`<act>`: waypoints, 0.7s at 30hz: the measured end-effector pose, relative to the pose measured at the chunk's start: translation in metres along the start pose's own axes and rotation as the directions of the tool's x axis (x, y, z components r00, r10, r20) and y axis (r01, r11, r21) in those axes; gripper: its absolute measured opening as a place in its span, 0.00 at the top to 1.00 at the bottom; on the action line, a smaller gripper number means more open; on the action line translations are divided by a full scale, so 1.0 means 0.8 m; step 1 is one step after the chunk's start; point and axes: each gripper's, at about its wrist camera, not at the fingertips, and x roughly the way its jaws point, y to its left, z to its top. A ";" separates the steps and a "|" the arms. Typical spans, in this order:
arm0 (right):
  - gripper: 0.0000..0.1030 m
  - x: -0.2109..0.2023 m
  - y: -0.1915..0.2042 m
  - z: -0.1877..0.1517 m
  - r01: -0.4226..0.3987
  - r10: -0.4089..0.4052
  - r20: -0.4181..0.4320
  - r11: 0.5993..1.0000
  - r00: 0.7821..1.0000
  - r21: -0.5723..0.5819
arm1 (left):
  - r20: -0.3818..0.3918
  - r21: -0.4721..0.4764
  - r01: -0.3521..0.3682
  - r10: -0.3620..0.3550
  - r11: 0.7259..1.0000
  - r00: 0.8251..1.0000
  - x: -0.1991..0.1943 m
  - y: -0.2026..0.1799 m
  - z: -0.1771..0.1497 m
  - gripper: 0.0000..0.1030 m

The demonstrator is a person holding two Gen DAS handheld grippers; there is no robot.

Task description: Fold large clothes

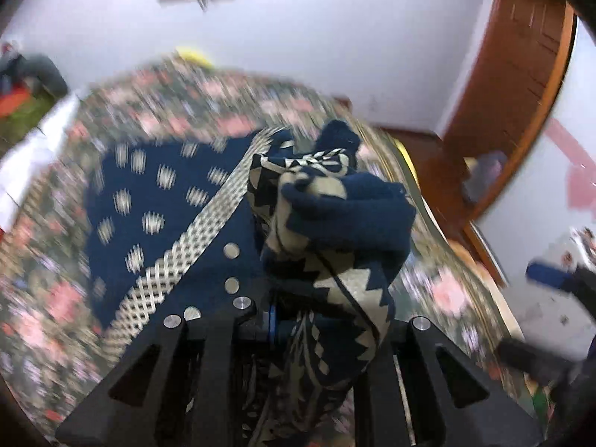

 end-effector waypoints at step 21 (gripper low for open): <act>0.02 -0.054 -0.033 -0.003 -0.020 0.016 0.055 0.998 0.998 0.064 | -0.195 0.153 0.142 -0.111 0.978 0.975 -0.042 -0.034 -0.035 0.21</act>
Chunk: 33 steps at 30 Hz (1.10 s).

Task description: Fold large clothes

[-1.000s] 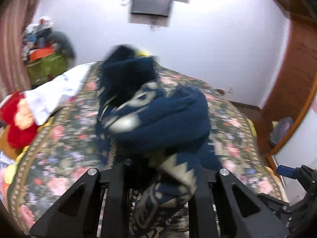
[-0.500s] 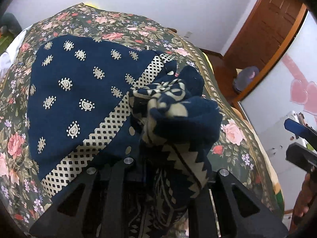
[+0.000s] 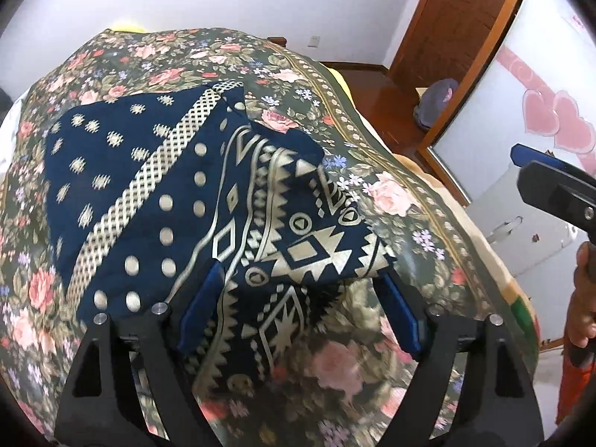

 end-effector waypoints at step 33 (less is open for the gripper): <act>0.00 0.276 0.067 0.035 -0.350 0.377 -0.345 0.926 0.860 0.140 | 0.098 -0.437 0.264 -0.246 0.860 0.964 0.010 0.253 -0.001 0.04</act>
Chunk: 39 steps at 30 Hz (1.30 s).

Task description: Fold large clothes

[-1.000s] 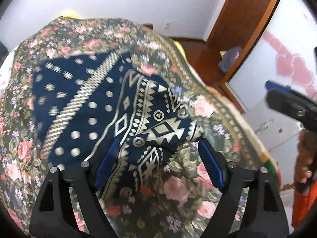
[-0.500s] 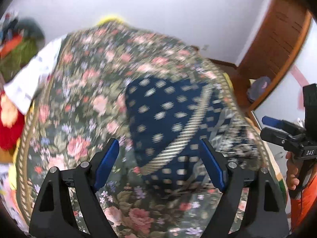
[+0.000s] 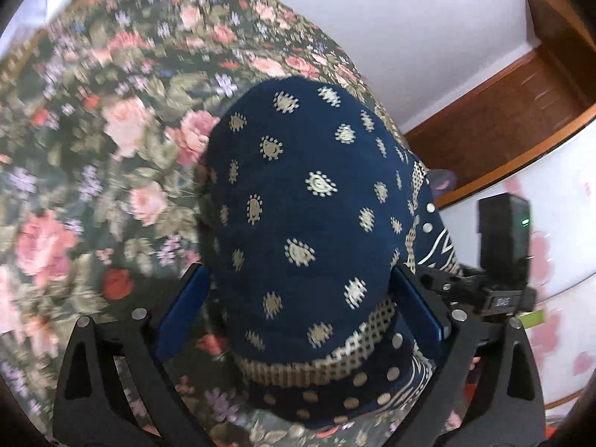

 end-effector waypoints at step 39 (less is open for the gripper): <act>0.60 -0.055 0.154 -0.014 -0.177 0.191 0.061 0.967 0.980 -0.183 | 0.162 0.130 0.018 -0.039 0.991 0.986 -0.130 -0.043 -0.011 0.35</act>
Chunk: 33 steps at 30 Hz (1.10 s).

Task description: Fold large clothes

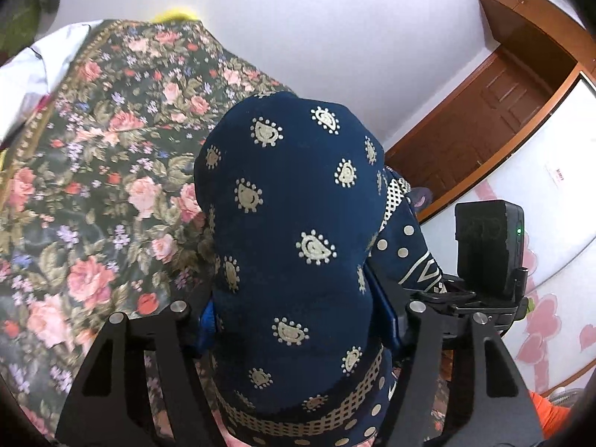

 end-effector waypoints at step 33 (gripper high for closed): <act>0.39 0.239 0.067 -0.062 0.023 -0.037 -0.267 0.998 0.963 -0.055 | -0.054 -0.271 -0.074 0.062 0.960 0.997 -0.063 0.247 -0.117 0.32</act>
